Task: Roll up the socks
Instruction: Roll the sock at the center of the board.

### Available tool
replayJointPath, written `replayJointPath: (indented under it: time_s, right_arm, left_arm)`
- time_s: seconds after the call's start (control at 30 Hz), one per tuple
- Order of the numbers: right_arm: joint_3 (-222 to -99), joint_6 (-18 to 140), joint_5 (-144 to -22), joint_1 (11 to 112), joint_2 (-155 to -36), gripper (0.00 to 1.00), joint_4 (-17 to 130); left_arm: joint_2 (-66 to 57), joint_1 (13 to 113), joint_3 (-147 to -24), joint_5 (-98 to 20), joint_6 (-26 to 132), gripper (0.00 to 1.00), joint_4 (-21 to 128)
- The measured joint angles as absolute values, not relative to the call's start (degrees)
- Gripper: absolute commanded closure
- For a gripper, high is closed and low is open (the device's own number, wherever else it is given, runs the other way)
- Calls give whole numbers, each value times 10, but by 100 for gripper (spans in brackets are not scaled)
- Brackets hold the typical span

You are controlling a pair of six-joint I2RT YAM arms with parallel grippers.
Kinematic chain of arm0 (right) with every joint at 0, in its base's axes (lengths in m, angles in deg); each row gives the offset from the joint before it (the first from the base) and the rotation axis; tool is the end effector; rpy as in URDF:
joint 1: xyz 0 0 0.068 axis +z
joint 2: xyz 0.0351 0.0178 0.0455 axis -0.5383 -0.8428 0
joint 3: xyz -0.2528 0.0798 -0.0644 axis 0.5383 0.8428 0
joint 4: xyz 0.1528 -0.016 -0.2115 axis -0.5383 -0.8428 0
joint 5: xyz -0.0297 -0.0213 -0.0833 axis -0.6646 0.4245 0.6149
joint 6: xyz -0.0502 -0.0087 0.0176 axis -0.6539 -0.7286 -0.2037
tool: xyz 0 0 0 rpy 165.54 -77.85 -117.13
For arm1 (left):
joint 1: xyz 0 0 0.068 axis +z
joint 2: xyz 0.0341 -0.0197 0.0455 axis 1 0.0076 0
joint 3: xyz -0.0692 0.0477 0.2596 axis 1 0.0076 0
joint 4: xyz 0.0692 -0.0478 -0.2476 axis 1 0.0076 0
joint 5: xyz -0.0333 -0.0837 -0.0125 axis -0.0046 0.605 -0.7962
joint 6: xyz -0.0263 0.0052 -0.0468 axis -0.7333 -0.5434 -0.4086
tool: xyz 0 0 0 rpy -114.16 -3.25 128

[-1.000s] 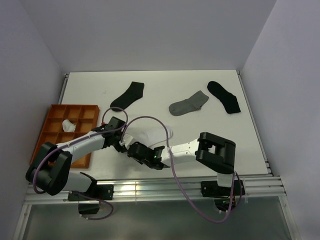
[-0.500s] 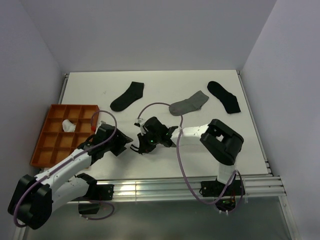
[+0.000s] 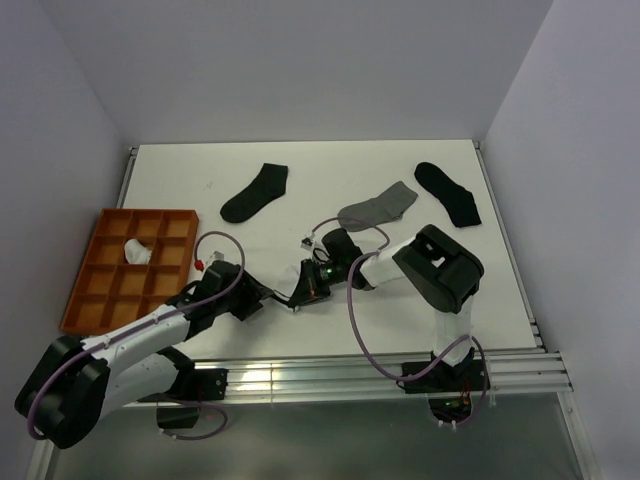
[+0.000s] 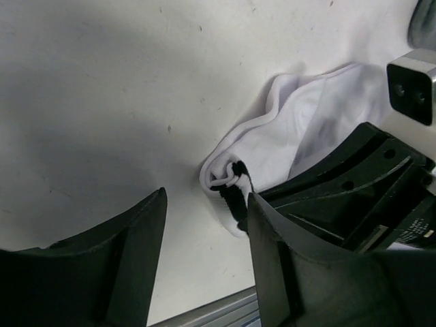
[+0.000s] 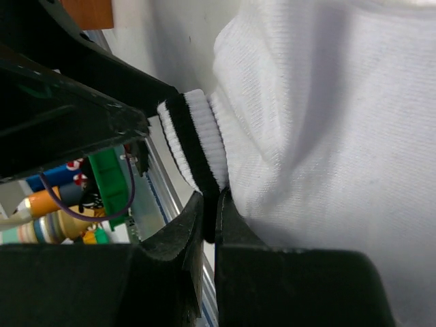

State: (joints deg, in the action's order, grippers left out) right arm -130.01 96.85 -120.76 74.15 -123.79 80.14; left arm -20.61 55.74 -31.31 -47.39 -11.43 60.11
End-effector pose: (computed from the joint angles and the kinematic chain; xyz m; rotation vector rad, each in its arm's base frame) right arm 0.2392 0.2462 0.1011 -0.4627 2.5757 1.5795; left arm 0.1537 -0.1031 0.1468 -0.9150 2.3928 -0.8594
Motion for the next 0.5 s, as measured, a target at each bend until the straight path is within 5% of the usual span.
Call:
replayJointPath:
  time_s: [0.5]
  right_arm:
    - [-1284, 1039, -1235, 733, -1260, 98, 857]
  left_arm:
    - [-116, 526, -335, -479, -118, 64, 561]
